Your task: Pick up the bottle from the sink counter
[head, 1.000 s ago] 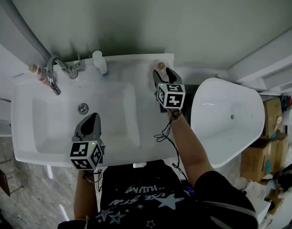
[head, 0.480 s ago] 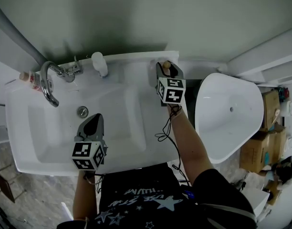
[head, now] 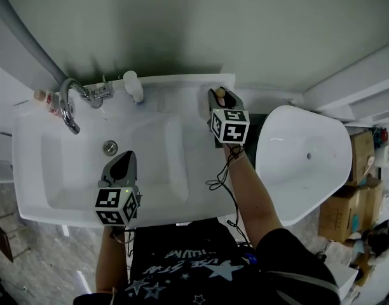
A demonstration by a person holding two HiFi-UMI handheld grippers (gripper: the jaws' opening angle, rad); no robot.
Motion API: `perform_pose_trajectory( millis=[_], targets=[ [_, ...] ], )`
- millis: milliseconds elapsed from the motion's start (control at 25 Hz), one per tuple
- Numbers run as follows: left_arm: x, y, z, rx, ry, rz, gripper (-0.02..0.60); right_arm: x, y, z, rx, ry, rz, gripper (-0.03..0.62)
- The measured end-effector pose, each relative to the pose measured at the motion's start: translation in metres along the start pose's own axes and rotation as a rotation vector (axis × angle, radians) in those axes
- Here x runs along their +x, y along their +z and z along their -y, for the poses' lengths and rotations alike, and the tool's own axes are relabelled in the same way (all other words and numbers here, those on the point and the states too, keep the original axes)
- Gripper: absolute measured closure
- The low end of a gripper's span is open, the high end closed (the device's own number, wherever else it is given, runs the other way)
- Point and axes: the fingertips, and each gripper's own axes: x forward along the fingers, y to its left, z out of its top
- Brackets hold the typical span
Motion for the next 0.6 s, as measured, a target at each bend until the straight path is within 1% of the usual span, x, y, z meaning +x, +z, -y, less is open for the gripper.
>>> perform_pose_trajectory(
  millis=[320, 600],
  targets=[
    [-0.037, 0.007, 0.036, -0.010, 0.114, 0.074, 0.561, -0.047, 0.024, 0.000, -0.029, 0.126, 0.059, 0.456],
    [-0.074, -0.006, 0.087, -0.027, 0.214, 0.136, 0.561, -0.095, 0.028, -0.010, -0.071, 0.276, 0.089, 0.456]
  ],
)
